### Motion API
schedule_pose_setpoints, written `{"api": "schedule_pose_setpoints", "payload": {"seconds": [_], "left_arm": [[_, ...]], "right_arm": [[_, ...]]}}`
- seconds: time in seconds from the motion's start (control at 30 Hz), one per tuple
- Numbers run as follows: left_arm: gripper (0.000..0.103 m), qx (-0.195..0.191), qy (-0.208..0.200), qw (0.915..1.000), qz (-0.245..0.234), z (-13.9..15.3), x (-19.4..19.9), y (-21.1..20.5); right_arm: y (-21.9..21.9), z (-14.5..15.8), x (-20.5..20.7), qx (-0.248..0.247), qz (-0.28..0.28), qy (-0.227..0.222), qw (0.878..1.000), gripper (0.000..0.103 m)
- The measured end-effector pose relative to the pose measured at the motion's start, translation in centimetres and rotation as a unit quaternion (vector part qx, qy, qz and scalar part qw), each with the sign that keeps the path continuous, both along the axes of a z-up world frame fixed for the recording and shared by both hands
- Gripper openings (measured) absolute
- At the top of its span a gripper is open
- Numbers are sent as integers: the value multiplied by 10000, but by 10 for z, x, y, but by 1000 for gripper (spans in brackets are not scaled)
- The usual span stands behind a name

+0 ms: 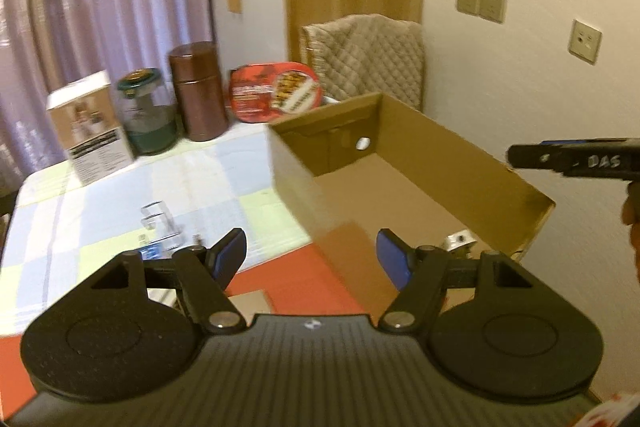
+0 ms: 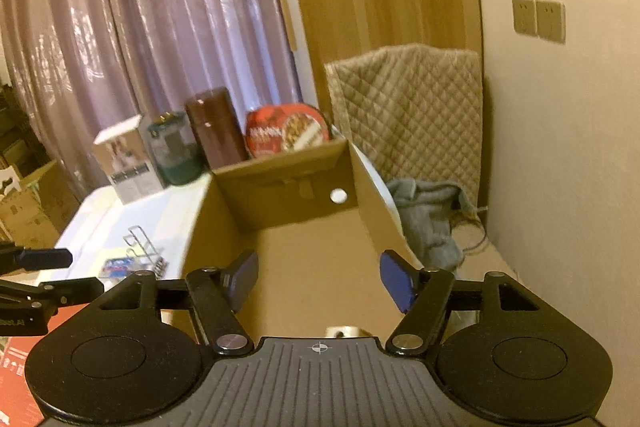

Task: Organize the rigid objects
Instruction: 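Move both tools back toward the items on the mat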

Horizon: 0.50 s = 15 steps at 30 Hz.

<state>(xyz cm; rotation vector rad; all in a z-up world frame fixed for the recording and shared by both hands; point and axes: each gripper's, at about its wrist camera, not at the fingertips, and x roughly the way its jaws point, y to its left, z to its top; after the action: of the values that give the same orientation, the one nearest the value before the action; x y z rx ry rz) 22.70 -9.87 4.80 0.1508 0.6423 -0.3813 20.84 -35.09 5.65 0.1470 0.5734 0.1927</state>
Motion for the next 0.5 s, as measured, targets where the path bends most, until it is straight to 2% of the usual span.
{"api": "schedule_pose_setpoints", "payload": {"seconds": [0.27, 0.5], "left_arm": [[70, 86, -155, 9974, 705, 18, -24, 75], [70, 57, -117, 9911, 1323, 11, -40, 140]], "right_arm": [[50, 38, -24, 203, 416, -373, 9982, 69], [110, 46, -36, 301, 910, -514, 9941, 73]]}}
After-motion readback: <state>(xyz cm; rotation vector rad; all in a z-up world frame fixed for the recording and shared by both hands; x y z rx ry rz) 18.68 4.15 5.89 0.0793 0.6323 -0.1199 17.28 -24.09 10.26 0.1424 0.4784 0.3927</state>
